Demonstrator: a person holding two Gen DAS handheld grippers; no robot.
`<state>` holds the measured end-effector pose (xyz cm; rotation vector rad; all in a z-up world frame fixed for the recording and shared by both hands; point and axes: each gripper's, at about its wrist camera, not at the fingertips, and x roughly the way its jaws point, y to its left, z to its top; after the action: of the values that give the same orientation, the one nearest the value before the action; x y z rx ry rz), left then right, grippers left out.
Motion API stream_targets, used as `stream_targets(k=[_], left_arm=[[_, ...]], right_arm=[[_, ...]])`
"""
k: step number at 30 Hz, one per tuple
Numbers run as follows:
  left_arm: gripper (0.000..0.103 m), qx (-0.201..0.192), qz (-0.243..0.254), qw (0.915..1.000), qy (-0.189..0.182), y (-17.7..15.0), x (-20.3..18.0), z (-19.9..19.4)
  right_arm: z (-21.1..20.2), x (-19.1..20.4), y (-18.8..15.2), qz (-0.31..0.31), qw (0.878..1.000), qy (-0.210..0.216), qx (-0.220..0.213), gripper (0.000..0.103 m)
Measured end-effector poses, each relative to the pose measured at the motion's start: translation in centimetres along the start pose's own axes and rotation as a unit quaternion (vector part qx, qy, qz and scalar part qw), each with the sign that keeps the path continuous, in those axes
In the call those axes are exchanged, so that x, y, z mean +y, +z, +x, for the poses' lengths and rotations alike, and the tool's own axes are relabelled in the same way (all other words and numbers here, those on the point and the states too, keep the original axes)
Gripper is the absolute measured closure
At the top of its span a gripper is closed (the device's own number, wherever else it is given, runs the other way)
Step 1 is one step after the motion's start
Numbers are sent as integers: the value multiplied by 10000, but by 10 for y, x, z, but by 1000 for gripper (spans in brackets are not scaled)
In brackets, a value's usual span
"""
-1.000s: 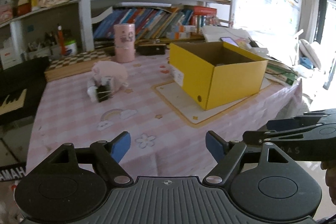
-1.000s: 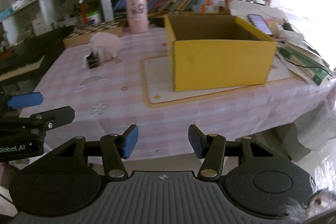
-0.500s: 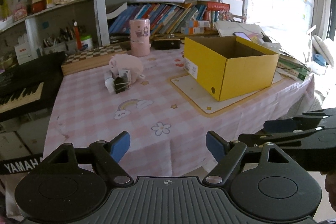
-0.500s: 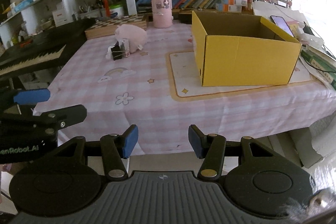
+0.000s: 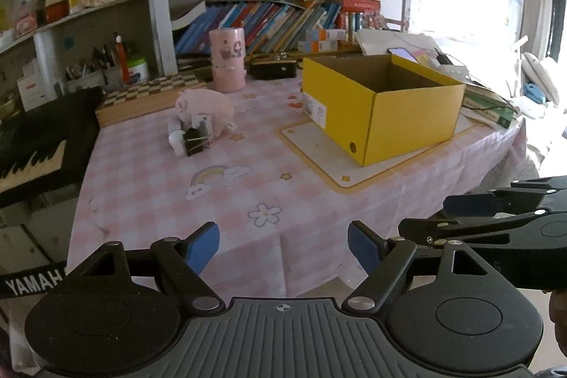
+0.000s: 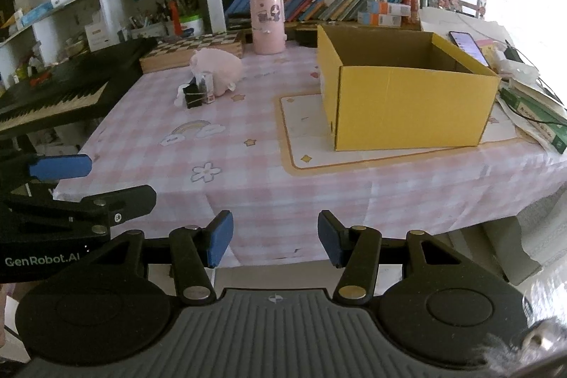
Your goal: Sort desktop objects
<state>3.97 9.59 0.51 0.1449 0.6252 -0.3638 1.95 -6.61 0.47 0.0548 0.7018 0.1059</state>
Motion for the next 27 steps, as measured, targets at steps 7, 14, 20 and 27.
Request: stream_targets(k=[7,14,20,27], left_arm=[[21,33,-175,9995,245,0,16,4],[21,68,-340,9983,471,8,34,17],[21,124,-334,9980,515,20,39,35],[21,184,-382,9973,596,33,50,54]], right_arm=[[16,9,10,-157,9996,218,44,52],[39,18,29,-331,9985,429,45,52],[60,16,45,-347,9982,483,122,52],[83,16,63,-411,9973,586,179,52]])
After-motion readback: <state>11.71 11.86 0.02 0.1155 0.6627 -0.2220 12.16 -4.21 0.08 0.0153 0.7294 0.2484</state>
